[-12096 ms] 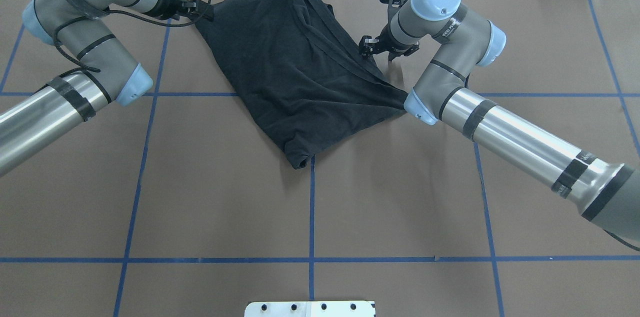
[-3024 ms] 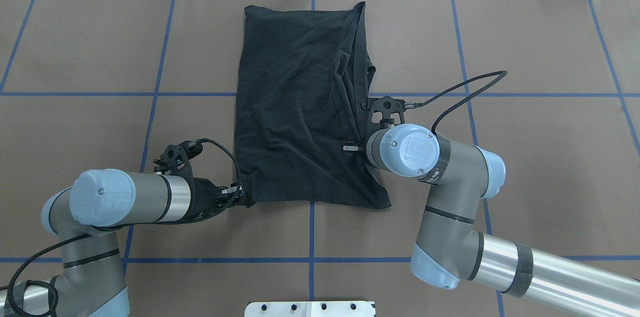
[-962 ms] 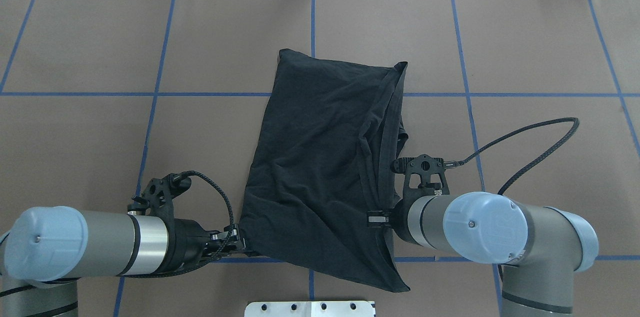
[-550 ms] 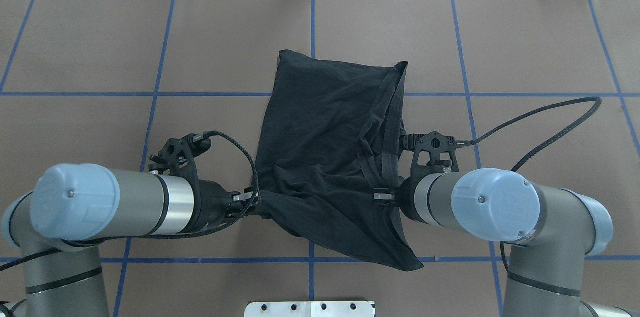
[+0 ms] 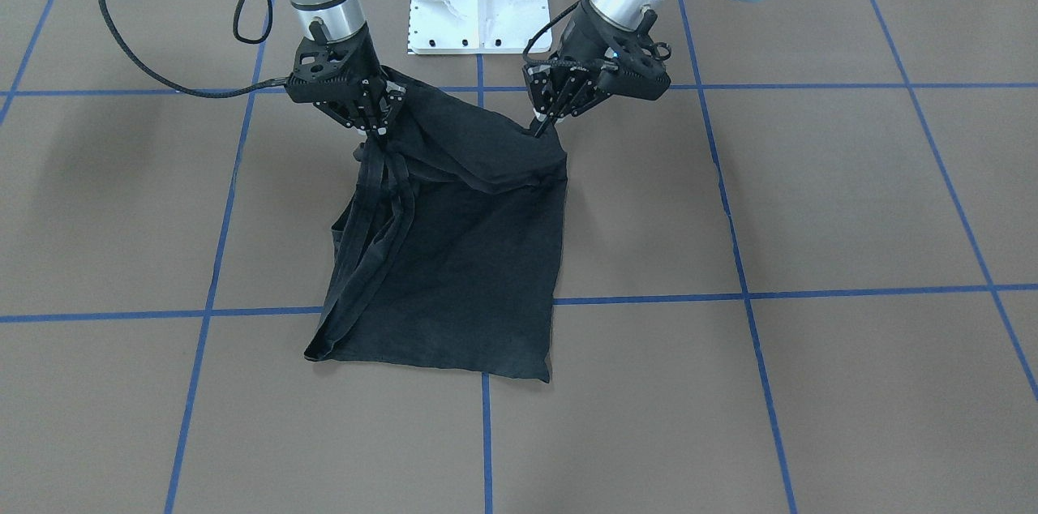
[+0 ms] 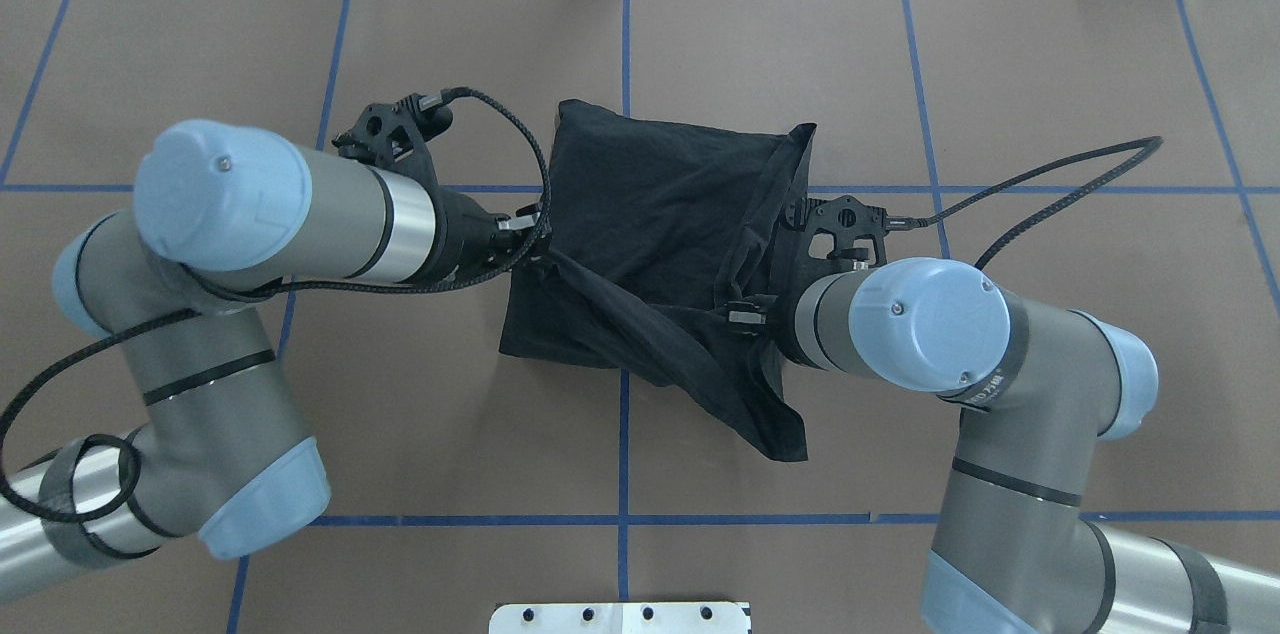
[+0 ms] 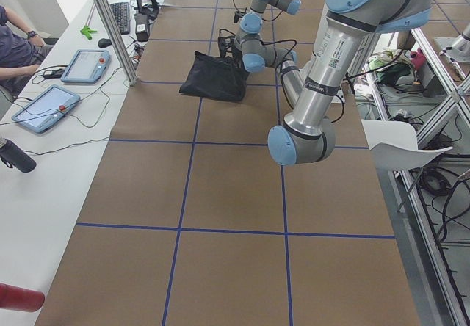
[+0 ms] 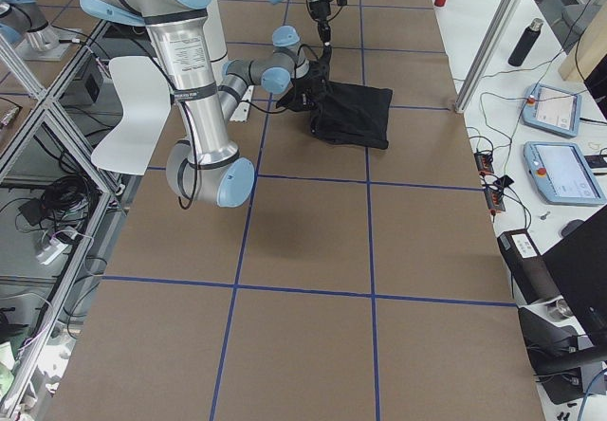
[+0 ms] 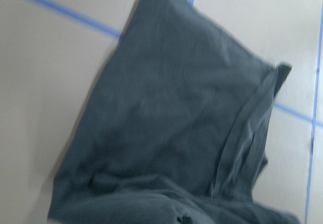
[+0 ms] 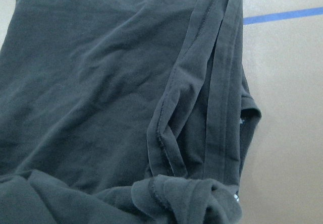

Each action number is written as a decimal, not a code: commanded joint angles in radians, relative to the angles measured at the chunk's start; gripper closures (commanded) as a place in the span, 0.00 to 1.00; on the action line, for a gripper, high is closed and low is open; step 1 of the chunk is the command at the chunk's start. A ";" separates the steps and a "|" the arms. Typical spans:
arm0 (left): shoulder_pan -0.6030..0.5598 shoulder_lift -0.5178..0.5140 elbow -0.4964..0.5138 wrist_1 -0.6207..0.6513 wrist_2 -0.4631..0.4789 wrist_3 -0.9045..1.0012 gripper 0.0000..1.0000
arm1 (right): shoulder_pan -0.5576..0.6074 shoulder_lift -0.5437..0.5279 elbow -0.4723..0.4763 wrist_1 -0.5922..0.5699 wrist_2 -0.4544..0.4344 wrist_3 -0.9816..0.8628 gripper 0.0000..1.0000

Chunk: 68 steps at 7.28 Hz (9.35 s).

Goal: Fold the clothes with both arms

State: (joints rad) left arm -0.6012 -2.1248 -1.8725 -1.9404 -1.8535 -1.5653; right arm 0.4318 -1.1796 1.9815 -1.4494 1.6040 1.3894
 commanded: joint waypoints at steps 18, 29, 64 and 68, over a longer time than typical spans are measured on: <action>-0.225 -0.465 0.943 -0.324 -0.086 0.312 0.00 | 0.338 0.351 -0.603 0.043 0.309 -0.246 0.00; -0.226 -0.207 0.671 -0.344 -0.176 0.389 0.00 | 0.042 0.390 -0.406 -0.249 -0.084 -0.424 0.24; -0.224 -0.199 0.665 -0.344 -0.176 0.386 0.00 | 0.123 0.457 -0.578 -0.250 -0.181 -0.699 1.00; -0.226 -0.199 0.664 -0.342 -0.174 0.383 0.00 | 0.248 0.468 -0.833 0.018 -0.176 -0.840 1.00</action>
State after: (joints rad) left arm -0.8259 -2.3240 -1.2087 -2.2828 -2.0282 -1.1820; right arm 0.6463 -0.7160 1.2698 -1.5818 1.4274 0.5939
